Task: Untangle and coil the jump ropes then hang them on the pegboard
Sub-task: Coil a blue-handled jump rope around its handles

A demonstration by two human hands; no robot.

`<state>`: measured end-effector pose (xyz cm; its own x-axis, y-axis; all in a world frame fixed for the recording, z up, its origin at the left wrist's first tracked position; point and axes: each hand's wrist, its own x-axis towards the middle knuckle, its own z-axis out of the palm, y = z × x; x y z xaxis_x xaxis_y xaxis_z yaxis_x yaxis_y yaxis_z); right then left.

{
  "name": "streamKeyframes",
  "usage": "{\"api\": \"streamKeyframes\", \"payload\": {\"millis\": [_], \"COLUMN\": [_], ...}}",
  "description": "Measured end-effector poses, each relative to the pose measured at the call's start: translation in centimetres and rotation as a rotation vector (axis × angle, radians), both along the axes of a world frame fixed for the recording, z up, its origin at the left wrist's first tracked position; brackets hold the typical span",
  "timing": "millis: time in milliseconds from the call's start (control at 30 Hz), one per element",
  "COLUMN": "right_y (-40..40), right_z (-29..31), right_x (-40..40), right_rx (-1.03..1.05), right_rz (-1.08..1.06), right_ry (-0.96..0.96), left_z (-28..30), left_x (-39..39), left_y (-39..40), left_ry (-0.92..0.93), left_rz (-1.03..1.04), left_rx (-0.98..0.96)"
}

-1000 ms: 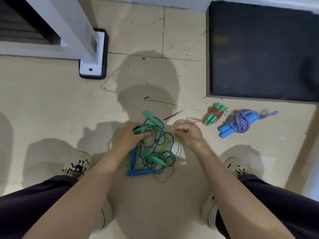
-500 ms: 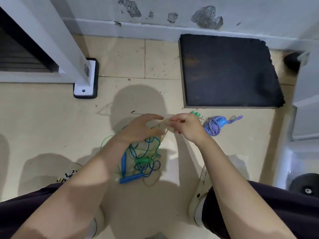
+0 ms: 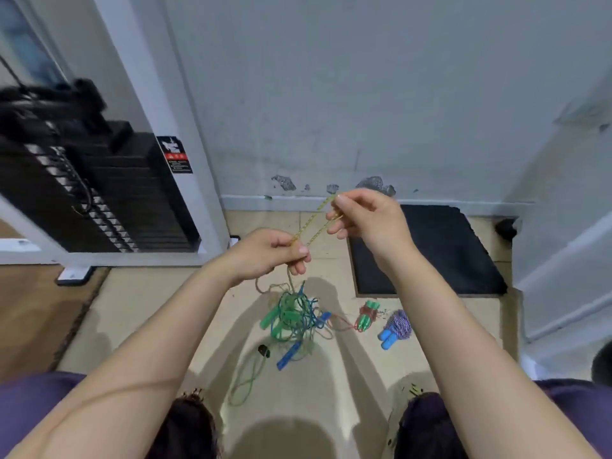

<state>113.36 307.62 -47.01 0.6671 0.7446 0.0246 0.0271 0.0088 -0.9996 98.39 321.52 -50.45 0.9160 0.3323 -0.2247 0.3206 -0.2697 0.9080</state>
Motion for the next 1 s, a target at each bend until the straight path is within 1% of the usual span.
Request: {"api": "streamKeyframes", "payload": {"millis": [100,200,267,333,433,533,633,700,800,900,1000], "right_y": [-0.7,-1.9,-2.6,-3.0,-2.8,-1.8,-1.0,-0.9,-1.6,-2.0,-2.2], "right_z": [5.6,10.0,11.7,12.2,11.5,9.7,7.0,5.4,3.8,2.6,2.6], "right_x": [-0.9,-0.9,-0.8,-0.8,-1.6,-3.4,-4.8,-4.7,-3.6,-2.2,-0.7], "right_rx": [0.149,0.262,0.286,0.257,0.193,0.093,-0.018,-0.038,-0.012,-0.031,0.021], "right_rz": [-0.069,-0.163,-0.187,-0.174,-0.123,0.043,0.192,0.197,0.080,-0.031,-0.144], "right_ry": [-0.006,-0.053,-0.094,-0.122,-0.131,-0.146,-0.187,-0.180,-0.093,-0.042,0.002], "left_z": [3.1,3.9,4.1,4.7,5.4,4.8,3.4,2.7,2.1,1.4,0.5], "left_x": [-2.0,-4.0,-4.9,-5.1,-4.0,-2.6,-1.8,-1.8,-1.9,-1.9,-2.3], "left_y": [0.0,0.5,0.6,0.3,-0.9,-2.7,-3.7,-3.6,-2.6,-1.1,0.1], "left_ry": [-0.029,0.038,0.028,-0.056,-0.184,-0.267,-0.306,-0.268,-0.169,-0.066,0.145], "left_rz": [-0.014,-0.043,-0.019,0.053,0.105,0.113,0.060,0.011,-0.044,-0.077,-0.229], "left_rx": [0.058,0.152,0.163,0.110,0.116,0.014,-0.116,-0.182,-0.219,-0.193,-0.074]}}
